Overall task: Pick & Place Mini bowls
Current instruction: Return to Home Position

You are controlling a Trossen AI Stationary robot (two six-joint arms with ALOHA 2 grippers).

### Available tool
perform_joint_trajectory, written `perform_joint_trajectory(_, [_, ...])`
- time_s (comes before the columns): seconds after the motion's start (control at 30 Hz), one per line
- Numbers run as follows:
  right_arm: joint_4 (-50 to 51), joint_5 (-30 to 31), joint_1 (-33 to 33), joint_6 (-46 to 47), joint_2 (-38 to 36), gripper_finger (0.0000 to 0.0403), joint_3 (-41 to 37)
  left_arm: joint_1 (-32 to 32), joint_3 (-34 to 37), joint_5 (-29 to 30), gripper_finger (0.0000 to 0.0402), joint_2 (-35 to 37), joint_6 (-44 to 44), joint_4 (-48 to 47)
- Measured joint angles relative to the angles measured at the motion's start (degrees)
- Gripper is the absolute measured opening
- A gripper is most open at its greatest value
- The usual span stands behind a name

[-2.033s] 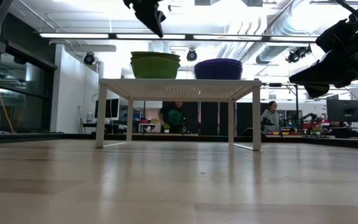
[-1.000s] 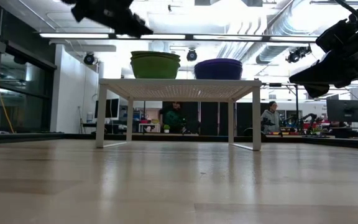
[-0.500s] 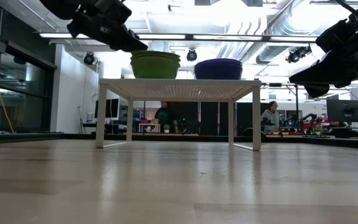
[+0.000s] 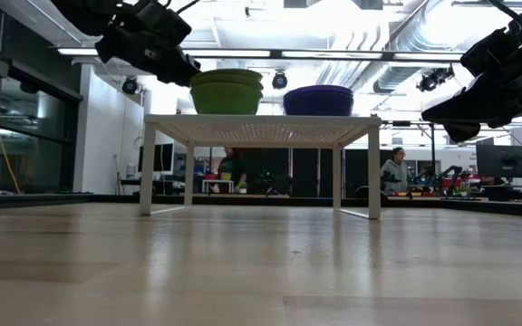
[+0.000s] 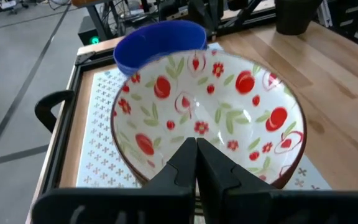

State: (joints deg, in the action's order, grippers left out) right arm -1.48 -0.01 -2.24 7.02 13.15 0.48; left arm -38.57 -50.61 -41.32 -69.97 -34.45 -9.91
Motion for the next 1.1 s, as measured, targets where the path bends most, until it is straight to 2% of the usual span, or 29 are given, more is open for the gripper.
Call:
perform_joint_trajectory(0.23, [0.0, 0.0, 0.0, 0.0, 0.0, 0.0000, 0.0, 0.0, -0.6, 0.0, 0.0000, 0.6, 0.4, -0.9])
perform_joint_trajectory(0.53, [0.0, 0.0, 0.0, 0.0, 0.0, 0.0000, 0.0, 1.7, -8.8, 2.3, 0.0000, 13.9, 3.8, -12.6])
perform_joint_trajectory(0.6, [0.0, 0.0, 0.0, 0.0, 0.0, 0.0000, 0.0, 4.3, -8.7, 5.1, 0.0000, 17.5, 4.7, -16.7])
perform_joint_trajectory(0.73, [0.0, 0.0, 0.0, 0.0, 0.0, 0.0000, 0.0, 10.5, -8.5, 15.0, 0.0000, 24.3, 7.0, -25.6])
perform_joint_trajectory(0.9, [0.0, 0.0, 0.0, 0.0, 0.0, 0.0000, 0.0, 21.3, -2.3, 22.7, 0.0000, 33.1, 14.0, -24.0])
perform_joint_trajectory(1.1, [0.0, 0.0, 0.0, 0.0, 0.0, 0.0000, 0.0, 33.3, 14.8, 33.3, 0.0000, 41.5, 23.1, -12.2])
